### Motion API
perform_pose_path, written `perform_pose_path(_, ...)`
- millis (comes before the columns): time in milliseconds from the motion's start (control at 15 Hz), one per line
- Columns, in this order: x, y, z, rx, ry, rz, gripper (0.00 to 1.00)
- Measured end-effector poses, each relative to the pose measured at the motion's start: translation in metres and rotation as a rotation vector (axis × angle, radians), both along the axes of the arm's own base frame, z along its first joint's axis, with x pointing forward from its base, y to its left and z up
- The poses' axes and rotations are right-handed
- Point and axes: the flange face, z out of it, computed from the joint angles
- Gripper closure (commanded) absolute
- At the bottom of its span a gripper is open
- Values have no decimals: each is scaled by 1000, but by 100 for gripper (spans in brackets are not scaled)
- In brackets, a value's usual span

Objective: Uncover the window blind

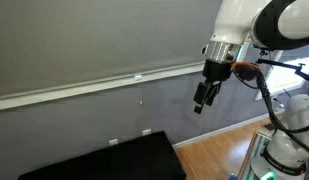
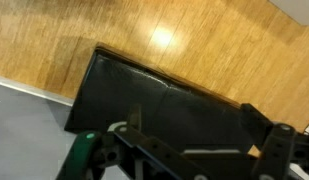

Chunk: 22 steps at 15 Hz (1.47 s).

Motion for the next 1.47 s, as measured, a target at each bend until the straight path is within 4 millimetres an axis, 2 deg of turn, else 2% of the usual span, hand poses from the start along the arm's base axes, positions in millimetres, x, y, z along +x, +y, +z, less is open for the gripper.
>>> perform_pose_path(800,0,0,0,0,-1,0,0)
perform_pose_path(933,7,-5,-1,-3,-14,-27,0)
perform_pose_path(1133,41,-24,-14,-33,-63,-111,0)
perform_pose_path(1467,115,-53,-65,-175,-154,-208,0)
